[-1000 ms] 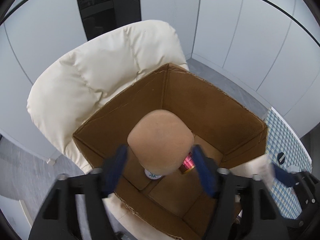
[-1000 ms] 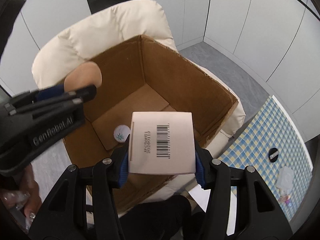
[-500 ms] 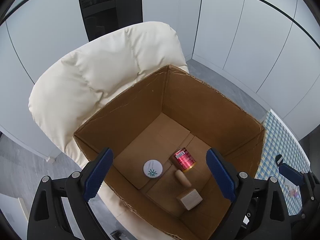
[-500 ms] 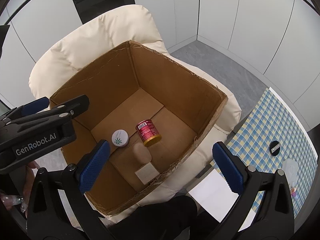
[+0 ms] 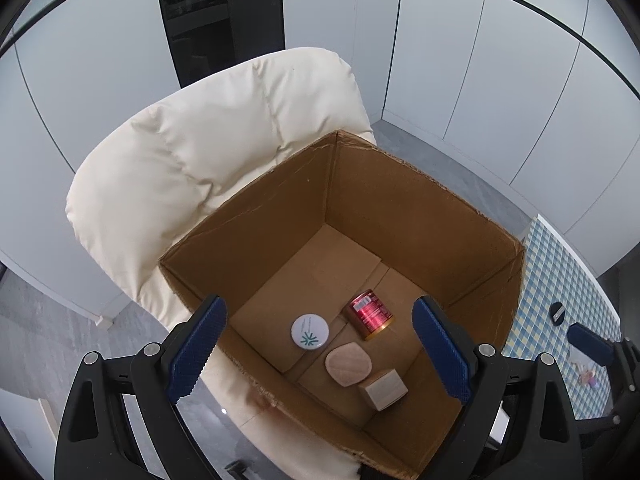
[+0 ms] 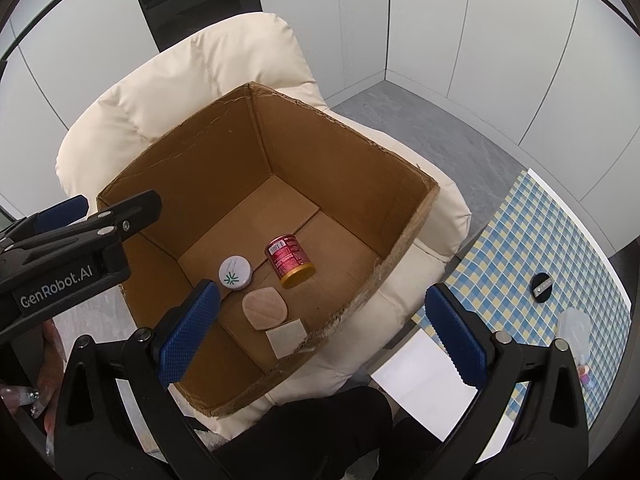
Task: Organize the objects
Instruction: 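Withdraw both open tools up out of the cardboard box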
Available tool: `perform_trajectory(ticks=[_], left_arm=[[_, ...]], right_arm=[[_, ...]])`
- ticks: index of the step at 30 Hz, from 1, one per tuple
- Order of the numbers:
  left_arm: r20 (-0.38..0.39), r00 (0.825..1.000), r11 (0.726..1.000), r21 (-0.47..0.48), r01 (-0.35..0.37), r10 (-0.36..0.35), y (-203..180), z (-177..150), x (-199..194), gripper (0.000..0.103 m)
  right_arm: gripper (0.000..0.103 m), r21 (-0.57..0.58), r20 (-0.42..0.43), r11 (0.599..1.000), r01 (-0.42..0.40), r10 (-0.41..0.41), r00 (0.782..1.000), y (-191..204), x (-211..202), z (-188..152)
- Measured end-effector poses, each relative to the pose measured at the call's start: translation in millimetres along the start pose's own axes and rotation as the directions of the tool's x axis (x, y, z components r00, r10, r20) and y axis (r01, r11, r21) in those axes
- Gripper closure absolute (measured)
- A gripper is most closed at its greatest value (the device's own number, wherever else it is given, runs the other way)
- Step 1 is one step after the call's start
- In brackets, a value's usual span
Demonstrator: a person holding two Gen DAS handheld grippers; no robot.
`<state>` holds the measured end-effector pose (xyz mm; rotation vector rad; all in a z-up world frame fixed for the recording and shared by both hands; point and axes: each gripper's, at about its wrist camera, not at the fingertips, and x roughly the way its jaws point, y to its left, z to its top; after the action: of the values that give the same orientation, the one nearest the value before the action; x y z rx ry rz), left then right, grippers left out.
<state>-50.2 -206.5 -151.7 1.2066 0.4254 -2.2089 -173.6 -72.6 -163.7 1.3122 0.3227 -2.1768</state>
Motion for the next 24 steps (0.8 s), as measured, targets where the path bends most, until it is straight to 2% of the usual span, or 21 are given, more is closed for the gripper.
perform_trajectory(ticks=[7, 14, 24], left_arm=[[-0.017, 1.000, 1.000, 0.009, 0.013, -0.013, 7, -18, -11, 0.009], [-0.004, 1.000, 0.998, 0.063, -0.006, 0.006, 4, -38, -38, 0.009], [0.004, 0.999, 0.993, 0.110, 0.036, -0.036, 2, -89, -78, 0.009]], right_arm=[[0.000, 0.020, 0.007, 0.999, 0.027, -0.027, 1.000, -3, -20, -15], [0.000, 0.069, 0.022, 0.997, 0.034, -0.035, 0.999, -13, -45, -41], [0.000, 0.109, 0.047, 0.993, 0.041, -0.046, 0.998, -16, -95, -88]])
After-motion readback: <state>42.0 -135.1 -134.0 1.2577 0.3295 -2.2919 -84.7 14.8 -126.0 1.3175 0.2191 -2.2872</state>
